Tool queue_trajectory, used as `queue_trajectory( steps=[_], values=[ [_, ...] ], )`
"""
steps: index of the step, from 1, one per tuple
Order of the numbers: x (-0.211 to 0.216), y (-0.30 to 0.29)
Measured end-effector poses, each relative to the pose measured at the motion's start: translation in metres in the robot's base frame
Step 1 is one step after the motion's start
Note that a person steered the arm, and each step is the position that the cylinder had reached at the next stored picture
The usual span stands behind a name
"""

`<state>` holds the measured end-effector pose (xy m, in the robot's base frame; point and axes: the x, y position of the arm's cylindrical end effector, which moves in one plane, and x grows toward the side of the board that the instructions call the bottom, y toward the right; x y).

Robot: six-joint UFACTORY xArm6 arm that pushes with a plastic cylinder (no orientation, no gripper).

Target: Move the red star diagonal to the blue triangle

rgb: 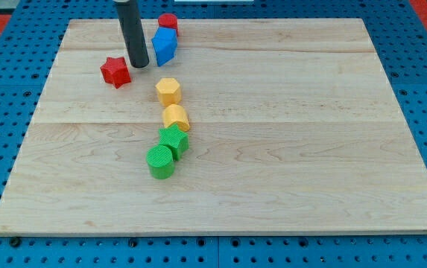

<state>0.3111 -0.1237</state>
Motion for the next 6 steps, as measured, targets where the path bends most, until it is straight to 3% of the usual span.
queue_trajectory(
  steps=[1,5,6],
  values=[
    [-0.001,0.011],
    [0.085,-0.068],
    [0.09,-0.171]
  ],
)
